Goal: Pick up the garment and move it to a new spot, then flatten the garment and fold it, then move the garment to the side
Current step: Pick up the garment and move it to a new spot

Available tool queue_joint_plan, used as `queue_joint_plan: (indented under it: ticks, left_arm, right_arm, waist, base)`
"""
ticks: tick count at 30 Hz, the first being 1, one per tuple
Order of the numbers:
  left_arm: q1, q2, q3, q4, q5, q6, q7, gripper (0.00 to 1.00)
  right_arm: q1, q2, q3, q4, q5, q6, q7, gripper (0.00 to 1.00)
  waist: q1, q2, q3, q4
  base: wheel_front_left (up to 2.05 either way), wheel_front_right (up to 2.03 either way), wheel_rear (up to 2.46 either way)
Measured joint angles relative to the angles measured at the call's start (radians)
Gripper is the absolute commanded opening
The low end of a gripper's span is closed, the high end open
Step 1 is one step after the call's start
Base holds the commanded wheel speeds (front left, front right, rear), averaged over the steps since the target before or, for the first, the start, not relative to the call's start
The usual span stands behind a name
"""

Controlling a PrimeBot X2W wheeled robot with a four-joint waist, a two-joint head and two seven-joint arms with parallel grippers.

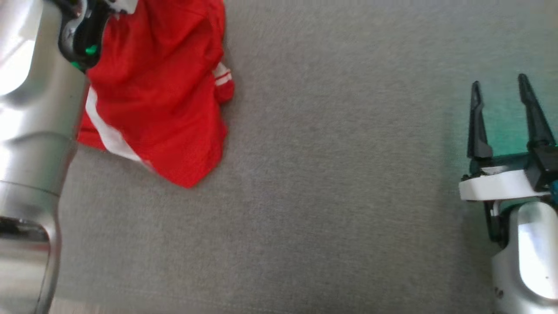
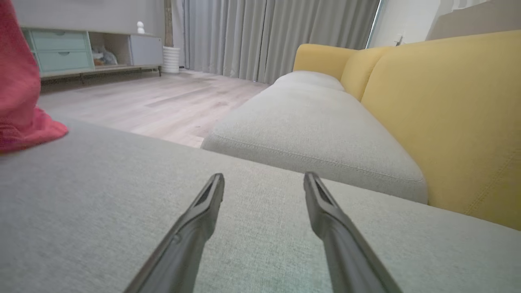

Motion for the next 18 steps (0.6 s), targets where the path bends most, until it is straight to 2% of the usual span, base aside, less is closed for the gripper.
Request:
queue_joint_plan:
  ticks: [5, 9, 13, 18]
  left_arm:
    - [-0.040, 0.042, -0.121, -0.113, -0.009, 0.000, 0.021, 0.00]
    - [-0.096, 0.064, -0.212, -0.204, -0.028, 0.000, 0.063, 0.00]
    - [-0.171, 0.054, -0.277, -0.267, -0.078, 0.000, 0.077, 0.00]
    - [-0.253, 0.035, -0.379, -0.313, -0.091, 0.000, 0.055, 0.00]
  right_arm:
    - [0.009, 0.010, 0.033, -0.002, 0.040, 0.000, 0.000, 1.00]
    - [0.047, 0.019, 0.079, -0.011, 0.142, 0.000, 0.000, 1.00]
    - [0.058, 0.024, 0.090, -0.049, 0.231, 0.000, 0.000, 1.00]
    - [0.059, 0.025, 0.098, -0.081, 0.302, 0.000, 0.000, 1.00]
  waist:
    - [-0.0001, 0.0000, -0.071, -0.070]
    - [-0.0001, 0.0000, -0.117, -0.164]
    - [-0.0002, 0.0001, -0.147, -0.273]
    - [0.0000, 0.0001, -0.156, -0.412]
  base:
    - [0.00, 0.00, 0.00]
    - [0.00, 0.00, 0.00]
    - [0.00, 0.00, 0.00]
    - [0.00, 0.00, 0.00]
